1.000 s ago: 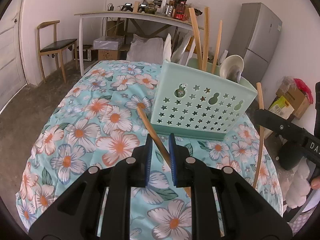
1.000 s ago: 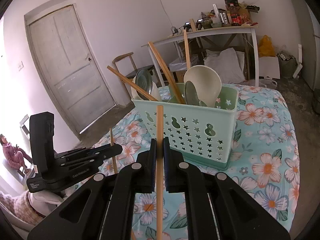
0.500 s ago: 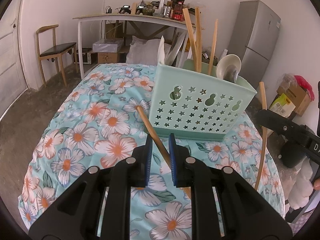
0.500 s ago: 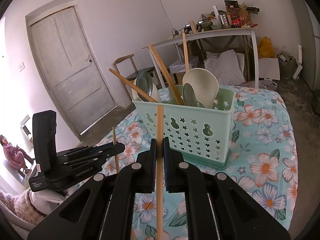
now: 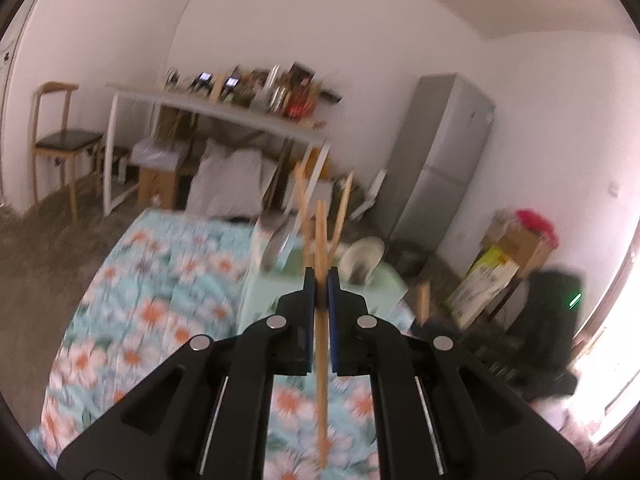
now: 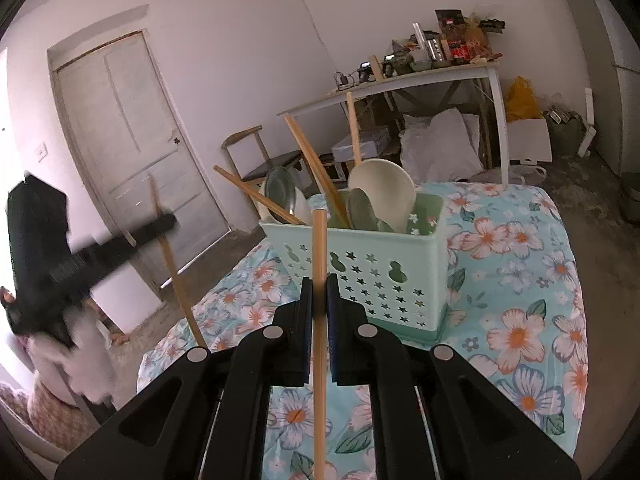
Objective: Organize utensils
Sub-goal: 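Raise both tools with their chopsticks over the mint holder, then open the left tool to drop its chopstick into the holder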
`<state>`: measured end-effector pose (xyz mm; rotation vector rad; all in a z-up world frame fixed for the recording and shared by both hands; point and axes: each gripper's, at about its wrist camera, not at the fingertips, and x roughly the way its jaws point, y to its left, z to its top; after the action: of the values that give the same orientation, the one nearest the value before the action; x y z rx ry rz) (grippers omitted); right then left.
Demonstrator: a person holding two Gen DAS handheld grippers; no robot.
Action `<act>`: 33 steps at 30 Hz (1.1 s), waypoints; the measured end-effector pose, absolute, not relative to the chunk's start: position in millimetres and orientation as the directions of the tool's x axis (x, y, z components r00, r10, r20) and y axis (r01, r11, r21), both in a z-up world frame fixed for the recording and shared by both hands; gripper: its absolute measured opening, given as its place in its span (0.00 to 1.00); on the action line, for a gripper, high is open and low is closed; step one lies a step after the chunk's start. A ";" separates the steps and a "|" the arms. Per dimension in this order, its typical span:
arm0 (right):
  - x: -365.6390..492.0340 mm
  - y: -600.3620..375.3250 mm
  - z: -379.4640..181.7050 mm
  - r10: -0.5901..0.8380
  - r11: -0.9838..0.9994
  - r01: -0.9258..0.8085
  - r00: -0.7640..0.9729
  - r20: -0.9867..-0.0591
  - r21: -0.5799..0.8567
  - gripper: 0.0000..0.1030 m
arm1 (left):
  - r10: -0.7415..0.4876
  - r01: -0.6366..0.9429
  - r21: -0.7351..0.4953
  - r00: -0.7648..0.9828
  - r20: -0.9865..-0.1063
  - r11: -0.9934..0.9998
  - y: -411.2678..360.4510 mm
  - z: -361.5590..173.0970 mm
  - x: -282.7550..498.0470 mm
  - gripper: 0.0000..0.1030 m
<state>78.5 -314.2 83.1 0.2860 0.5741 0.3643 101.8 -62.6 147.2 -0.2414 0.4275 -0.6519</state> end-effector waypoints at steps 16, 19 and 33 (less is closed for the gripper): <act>78.8 -330.0 77.2 0.436 0.877 -0.255 0.780 -0.449 0.408 0.07 | -0.560 0.527 -0.402 0.827 0.041 0.749 -69.3 235.2 154.3 0.05; 80.3 -330.7 75.5 0.441 0.874 -0.257 0.776 -0.451 0.412 0.07 | -0.540 0.500 -0.405 0.842 0.019 0.765 -84.2 219.7 172.1 0.05; 86.8 -330.7 77.9 0.440 0.872 -0.254 0.782 -0.442 0.418 0.07 | -0.569 0.485 -0.419 0.817 -0.095 0.767 -91.3 172.0 175.1 0.49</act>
<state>86.8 -330.7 77.9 0.3492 0.5575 0.3827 175.1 -91.3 172.0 -0.3921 0.2225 -0.5770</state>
